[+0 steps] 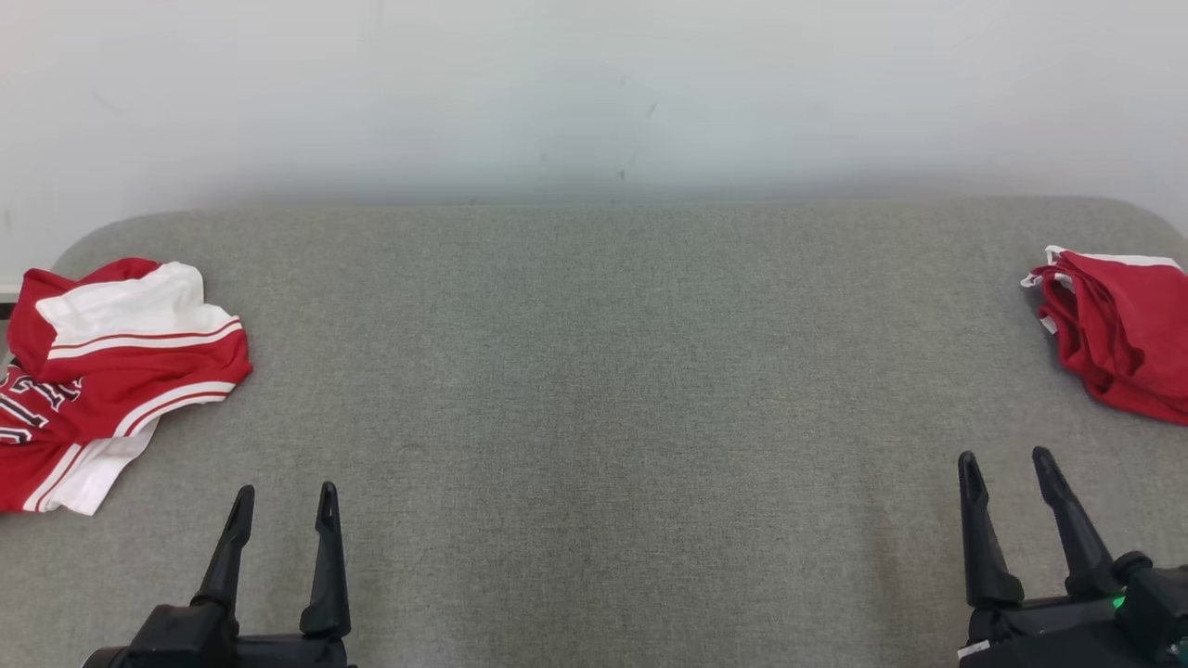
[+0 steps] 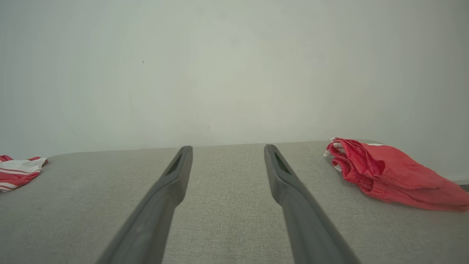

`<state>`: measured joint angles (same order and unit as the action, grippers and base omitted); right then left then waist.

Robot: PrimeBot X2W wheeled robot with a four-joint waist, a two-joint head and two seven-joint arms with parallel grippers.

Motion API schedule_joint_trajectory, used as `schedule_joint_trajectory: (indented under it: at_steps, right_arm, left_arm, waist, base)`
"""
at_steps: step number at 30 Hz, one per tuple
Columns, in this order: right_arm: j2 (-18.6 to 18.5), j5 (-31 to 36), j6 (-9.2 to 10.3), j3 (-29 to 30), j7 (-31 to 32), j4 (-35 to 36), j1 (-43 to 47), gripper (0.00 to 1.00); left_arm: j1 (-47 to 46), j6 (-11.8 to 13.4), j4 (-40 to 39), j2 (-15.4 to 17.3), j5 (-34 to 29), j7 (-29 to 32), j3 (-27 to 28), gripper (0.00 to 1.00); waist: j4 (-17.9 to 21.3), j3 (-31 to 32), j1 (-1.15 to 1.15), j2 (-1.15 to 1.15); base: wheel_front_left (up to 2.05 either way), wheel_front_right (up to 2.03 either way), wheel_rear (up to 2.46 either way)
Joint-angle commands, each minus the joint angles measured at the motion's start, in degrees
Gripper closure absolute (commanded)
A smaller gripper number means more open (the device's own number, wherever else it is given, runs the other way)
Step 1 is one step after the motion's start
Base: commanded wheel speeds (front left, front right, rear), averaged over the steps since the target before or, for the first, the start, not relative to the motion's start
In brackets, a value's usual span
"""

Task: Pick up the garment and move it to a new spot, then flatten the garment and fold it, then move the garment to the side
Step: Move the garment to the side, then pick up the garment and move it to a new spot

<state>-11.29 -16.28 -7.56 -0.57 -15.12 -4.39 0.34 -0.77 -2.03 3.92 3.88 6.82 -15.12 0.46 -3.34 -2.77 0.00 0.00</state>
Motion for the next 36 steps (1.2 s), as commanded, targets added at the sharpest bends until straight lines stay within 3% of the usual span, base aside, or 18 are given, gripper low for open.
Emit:
schedule_joint_trajectory:
  at_steps: [1, 11, 36]
  right_arm:
    - [0.38, 0.41, 0.16, 0.06, -0.03, 0.31, 0.56, 0.00]
    - [2.85, 0.62, 0.16, -0.22, -0.03, -0.15, 2.51, 0.00]
    - [3.22, -0.01, 0.16, -0.83, -0.02, -0.65, 3.16, 0.00]
  left_arm:
    - [0.64, -0.11, 0.17, -0.14, 0.26, -0.03, 0.13, 0.00]
    - [0.91, -0.98, 1.60, -0.29, 0.86, -0.03, 0.17, 0.00]
    - [0.84, -1.22, 2.55, -0.51, 0.22, -0.03, 0.81, 0.00]
  waist:
    - [0.11, 0.26, 0.00, 0.00]
    - [0.28, 1.20, 0.00, 0.00]
    - [-1.29, 1.92, 0.00, 0.00]
  base:
    - [0.00, 0.00, 0.00]
    - [0.00, 0.00, 0.00]
    - [0.00, 0.00, 0.00]
